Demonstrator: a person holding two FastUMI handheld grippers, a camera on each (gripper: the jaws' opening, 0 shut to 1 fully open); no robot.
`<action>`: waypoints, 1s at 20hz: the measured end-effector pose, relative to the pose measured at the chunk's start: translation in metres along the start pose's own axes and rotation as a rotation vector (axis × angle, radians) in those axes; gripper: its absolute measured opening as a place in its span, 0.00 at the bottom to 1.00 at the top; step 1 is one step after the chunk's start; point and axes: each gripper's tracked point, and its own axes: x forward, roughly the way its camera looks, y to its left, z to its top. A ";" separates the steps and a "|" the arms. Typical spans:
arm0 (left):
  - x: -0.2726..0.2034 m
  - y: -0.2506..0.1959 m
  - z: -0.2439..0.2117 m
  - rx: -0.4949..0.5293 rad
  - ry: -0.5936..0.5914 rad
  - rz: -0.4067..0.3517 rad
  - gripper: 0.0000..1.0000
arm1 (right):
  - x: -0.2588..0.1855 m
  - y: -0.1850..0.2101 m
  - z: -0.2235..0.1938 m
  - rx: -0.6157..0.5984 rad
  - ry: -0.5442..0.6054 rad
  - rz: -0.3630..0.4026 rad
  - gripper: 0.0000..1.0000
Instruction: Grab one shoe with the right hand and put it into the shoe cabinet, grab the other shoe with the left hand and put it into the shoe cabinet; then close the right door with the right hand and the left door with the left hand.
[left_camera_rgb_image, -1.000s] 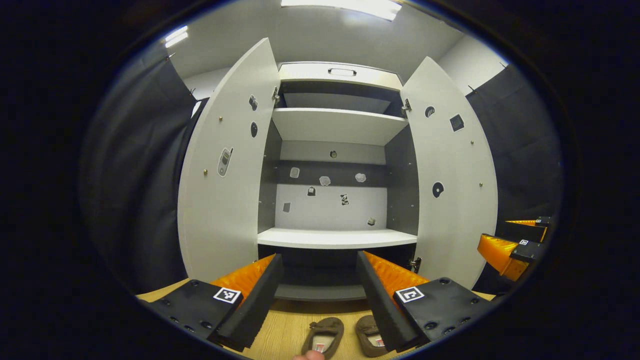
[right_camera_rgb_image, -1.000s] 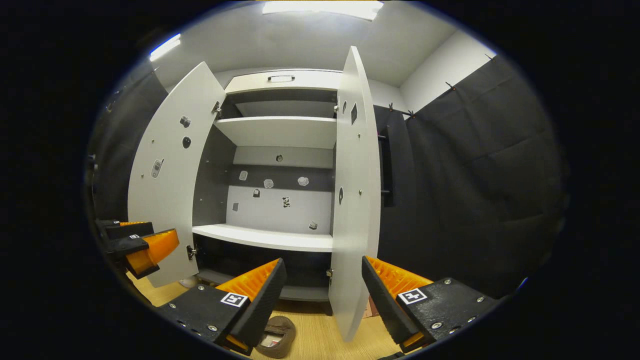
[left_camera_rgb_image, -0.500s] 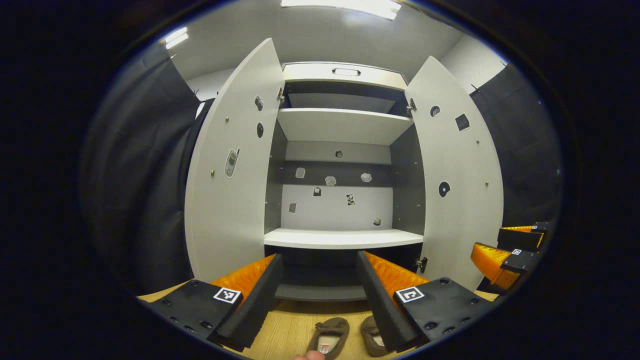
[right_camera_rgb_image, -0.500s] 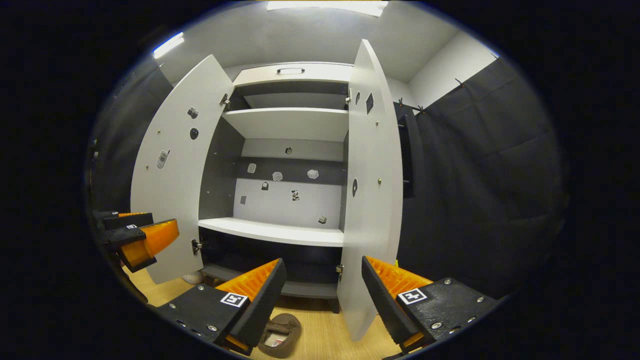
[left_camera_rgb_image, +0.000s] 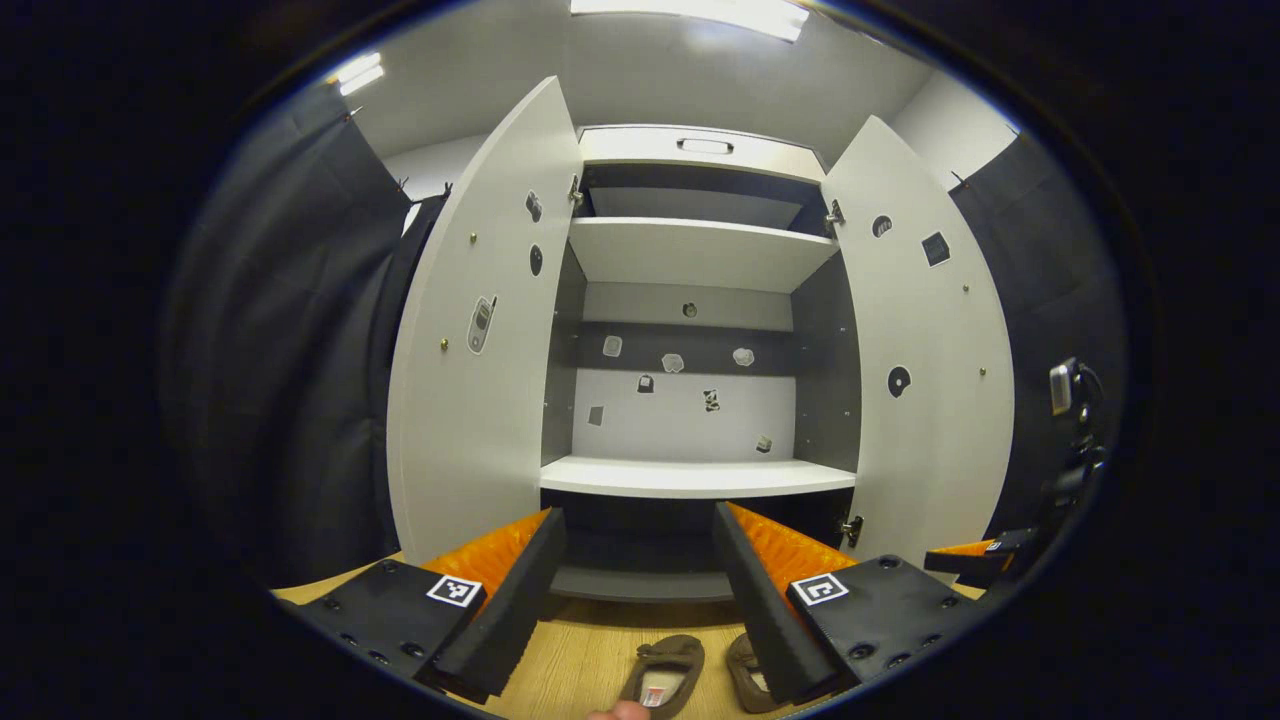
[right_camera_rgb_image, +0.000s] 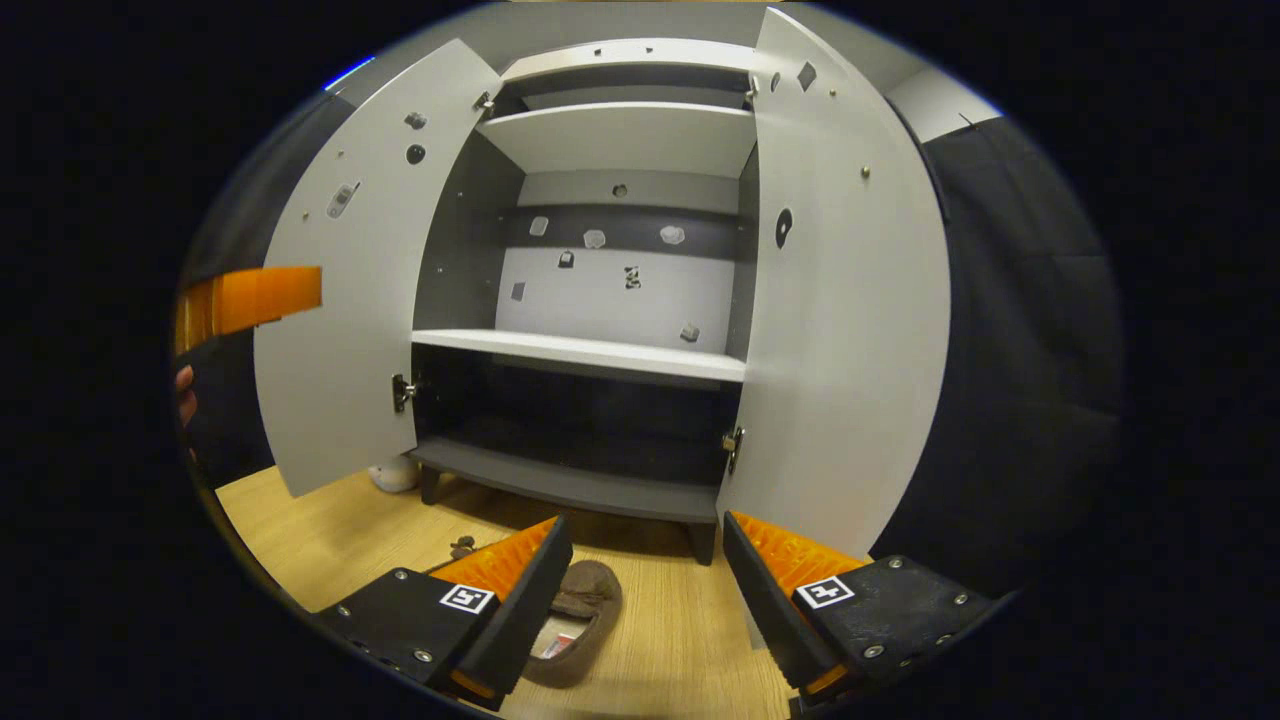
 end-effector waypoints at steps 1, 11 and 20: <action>0.001 0.001 -0.001 -0.003 0.004 0.001 0.96 | 0.008 0.003 -0.014 -0.004 0.035 0.010 0.94; 0.001 0.020 -0.005 -0.015 0.009 0.042 0.96 | 0.058 0.020 -0.157 -0.022 0.421 0.058 0.95; 0.001 0.032 -0.004 -0.002 0.005 0.071 0.96 | 0.114 0.022 -0.201 0.055 0.512 0.032 0.89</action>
